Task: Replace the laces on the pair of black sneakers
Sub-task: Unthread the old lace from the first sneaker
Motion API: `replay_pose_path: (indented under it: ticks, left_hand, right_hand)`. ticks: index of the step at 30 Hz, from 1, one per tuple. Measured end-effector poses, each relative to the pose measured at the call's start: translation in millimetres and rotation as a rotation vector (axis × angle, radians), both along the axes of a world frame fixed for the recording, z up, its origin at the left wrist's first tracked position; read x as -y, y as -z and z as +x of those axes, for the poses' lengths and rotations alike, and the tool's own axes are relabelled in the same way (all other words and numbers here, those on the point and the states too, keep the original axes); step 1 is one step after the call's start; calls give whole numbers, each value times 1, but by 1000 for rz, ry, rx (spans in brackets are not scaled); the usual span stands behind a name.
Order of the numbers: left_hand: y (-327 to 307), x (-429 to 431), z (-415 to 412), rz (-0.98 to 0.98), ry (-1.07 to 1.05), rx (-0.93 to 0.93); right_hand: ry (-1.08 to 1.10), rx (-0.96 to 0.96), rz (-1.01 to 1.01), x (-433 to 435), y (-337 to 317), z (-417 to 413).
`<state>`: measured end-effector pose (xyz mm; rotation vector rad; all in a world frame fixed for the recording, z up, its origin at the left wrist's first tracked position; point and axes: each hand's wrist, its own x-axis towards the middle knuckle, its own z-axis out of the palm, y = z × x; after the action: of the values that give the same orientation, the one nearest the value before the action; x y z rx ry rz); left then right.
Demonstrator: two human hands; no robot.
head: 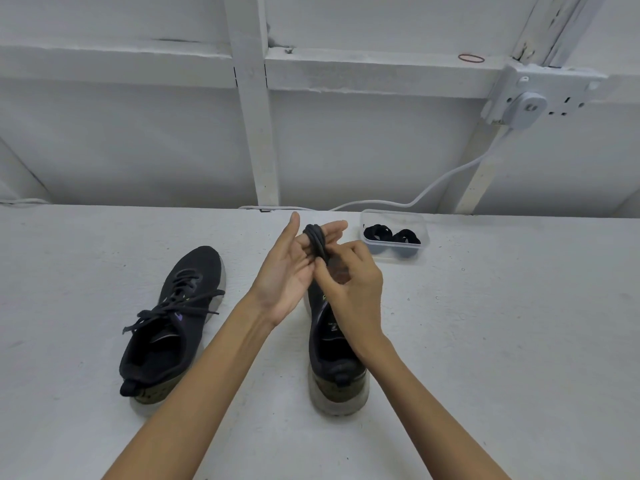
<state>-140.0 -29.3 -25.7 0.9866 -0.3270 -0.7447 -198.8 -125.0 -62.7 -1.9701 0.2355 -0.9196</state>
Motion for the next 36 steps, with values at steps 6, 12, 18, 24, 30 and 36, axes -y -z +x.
replay_pose_path:
  ticks: [6,12,18,24,30,36]
  left_hand:
    - [5,-3,1,87,10,36]
    - [4,-3,-1,58,-5,33]
    - [3,4,-10,7,-86,37]
    - [5,13,-22,44,-173,136]
    - [7,22,-33,127,-235,215]
    - [4,19,-30,85,-245,166]
  right_hand:
    - [-117,-190,87,2,-4,2]
    - [-210,-198,150,4,-12,-2]
    - [-178,-156,220,6,-4,-6]
    - [-139,-109,505,-3,-12,-20]
    - [-68,-101,905,-3,-15,-24]
    - [-156,-101,1085,8,-21,-26]
